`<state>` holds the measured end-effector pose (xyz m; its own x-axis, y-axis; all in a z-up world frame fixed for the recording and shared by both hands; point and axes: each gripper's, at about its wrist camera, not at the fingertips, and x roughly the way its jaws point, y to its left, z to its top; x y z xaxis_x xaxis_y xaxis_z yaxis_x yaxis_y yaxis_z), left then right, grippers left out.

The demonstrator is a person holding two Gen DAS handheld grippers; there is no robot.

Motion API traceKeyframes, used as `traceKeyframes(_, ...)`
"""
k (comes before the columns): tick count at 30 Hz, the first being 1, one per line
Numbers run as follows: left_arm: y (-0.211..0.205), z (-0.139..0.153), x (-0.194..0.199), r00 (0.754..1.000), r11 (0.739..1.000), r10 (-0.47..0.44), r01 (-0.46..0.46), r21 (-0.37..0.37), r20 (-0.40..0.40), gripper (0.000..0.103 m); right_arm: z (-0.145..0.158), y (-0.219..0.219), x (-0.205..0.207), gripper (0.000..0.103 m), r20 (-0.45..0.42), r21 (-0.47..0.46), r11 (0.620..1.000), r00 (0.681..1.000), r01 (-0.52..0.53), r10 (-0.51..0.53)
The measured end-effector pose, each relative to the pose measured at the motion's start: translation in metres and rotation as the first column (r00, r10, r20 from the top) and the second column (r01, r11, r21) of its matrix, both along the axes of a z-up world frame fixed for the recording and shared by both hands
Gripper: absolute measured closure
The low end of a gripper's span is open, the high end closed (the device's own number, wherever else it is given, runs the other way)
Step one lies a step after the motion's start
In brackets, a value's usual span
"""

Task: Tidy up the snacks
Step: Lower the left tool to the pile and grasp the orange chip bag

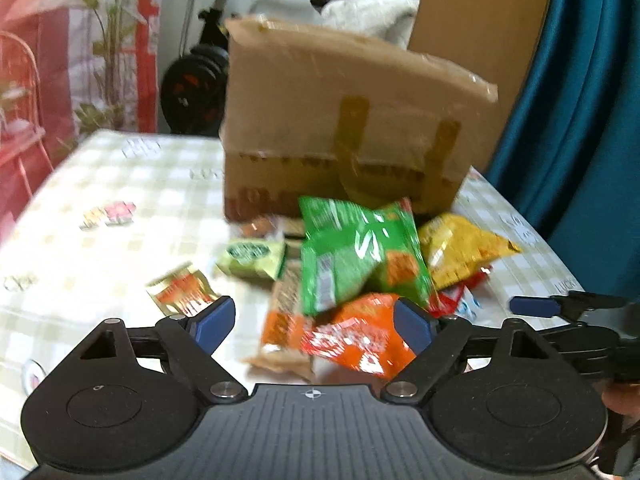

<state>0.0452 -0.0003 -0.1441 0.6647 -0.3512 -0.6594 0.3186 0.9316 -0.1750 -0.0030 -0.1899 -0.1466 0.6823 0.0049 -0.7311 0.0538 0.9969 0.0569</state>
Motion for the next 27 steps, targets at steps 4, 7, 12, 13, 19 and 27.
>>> traceKeyframes(4,-0.005,-0.010,0.002,0.998,1.000,-0.022,0.022,-0.014,-0.057,0.016,-0.008,0.009,0.003,0.019,-0.023,-0.002,0.999,0.999,-0.042,0.042)
traceKeyframes(7,-0.007,-0.016,0.005,0.995,0.999,-0.037,0.034,-0.033,-0.094,0.016,-0.015,0.017,0.009,0.025,-0.050,-0.001,0.997,0.996,-0.075,0.075)
traceKeyframes(12,-0.015,-0.029,0.014,0.989,0.999,-0.050,0.049,-0.009,-0.138,0.016,-0.022,0.029,0.014,0.024,-0.064,-0.004,0.995,0.993,-0.101,0.101)
traceKeyframes(13,-0.013,-0.031,0.015,0.988,0.999,-0.045,0.043,-0.015,-0.145,0.016,-0.022,0.031,0.015,0.024,-0.062,-0.008,0.995,0.993,-0.103,0.103)
traceKeyframes(19,-0.010,-0.039,0.026,0.987,0.995,-0.019,0.002,-0.103,-0.162,0.016,-0.024,0.037,0.020,0.025,-0.055,0.001,0.993,0.991,-0.118,0.118)
traceKeyframes(27,-0.028,-0.048,0.032,0.992,0.998,-0.027,0.020,-0.057,-0.125,0.034,-0.024,0.033,0.022,0.029,-0.043,0.021,0.992,0.991,-0.124,0.125)
